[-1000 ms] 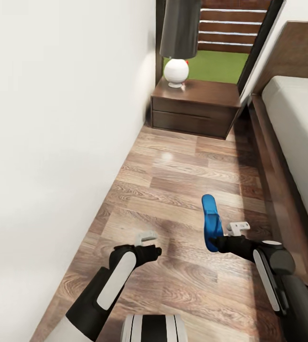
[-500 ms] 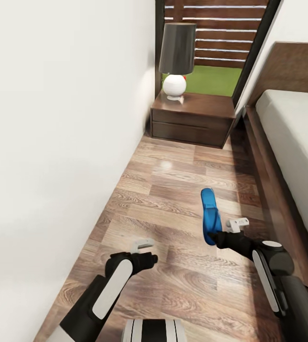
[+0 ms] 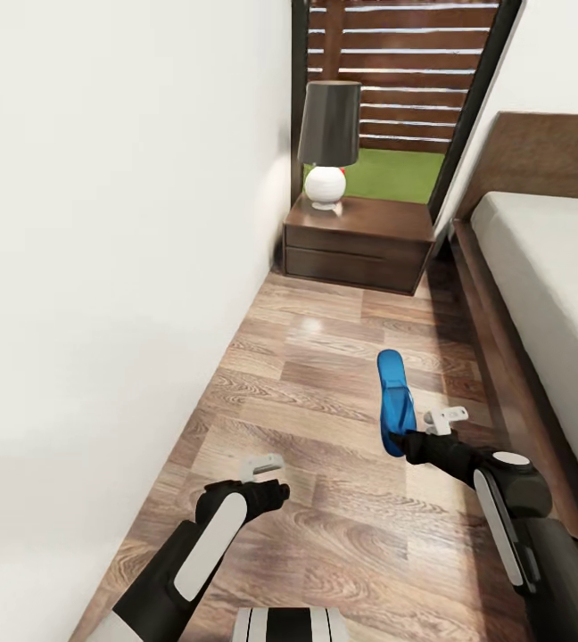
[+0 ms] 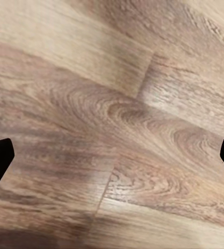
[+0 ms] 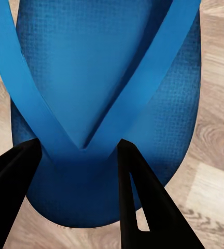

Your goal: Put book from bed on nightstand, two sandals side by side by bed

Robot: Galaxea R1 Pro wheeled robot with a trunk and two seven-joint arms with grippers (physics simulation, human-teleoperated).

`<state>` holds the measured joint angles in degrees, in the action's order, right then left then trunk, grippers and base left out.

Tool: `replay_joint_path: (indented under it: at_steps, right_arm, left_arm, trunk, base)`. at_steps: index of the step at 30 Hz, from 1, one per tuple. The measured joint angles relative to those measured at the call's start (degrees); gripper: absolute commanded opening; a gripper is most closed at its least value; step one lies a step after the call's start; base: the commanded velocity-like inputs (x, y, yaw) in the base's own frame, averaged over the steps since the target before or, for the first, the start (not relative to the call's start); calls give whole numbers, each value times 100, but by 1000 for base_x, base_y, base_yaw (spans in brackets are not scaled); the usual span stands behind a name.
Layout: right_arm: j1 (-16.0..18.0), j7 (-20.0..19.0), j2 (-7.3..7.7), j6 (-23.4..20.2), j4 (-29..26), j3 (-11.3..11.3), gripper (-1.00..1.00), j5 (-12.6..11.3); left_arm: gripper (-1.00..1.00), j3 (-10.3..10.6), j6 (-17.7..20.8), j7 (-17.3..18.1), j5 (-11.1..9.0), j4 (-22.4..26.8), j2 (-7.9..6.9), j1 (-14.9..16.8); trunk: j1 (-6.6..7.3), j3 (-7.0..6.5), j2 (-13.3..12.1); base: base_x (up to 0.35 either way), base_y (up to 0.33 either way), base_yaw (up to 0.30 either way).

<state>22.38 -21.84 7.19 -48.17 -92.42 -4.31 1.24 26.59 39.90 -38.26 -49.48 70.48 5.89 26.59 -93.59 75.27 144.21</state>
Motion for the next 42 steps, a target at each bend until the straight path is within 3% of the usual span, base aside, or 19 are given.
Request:
replay_joint_path:
  at_steps: [23, 29, 34, 42]
  right_arm:
    - [2, 7, -7, 23, 1, 31, -100, 0]
    - [4, 8, -12, 32, 1, 38, -100, 6]
    - [7, 12, -10, 39, 1, 39, -100, 8]
    - [8, 9, -15, 40, 1, 43, -100, 7]
  left_arm:
    - [100, 85, -138, 8, 6, -375, 15, 0]
    - [100, 41, -188, 398, 19, -843, 16, 1]
    - [100, 49, -605, 518, 37, -1232, 36, 29]
    - [100, 77, -953, 562, 37, -1379, 37, 42]
  trunk:
    - [59, -510, -31]
    - [75, -643, -39]
    - [88, -754, -46]
    - [108, -931, -56]
  base:
    - [0, 0, 0]
    - [0, 0, 0]
    - [0, 0, 0]
    - [0, 0, 0]
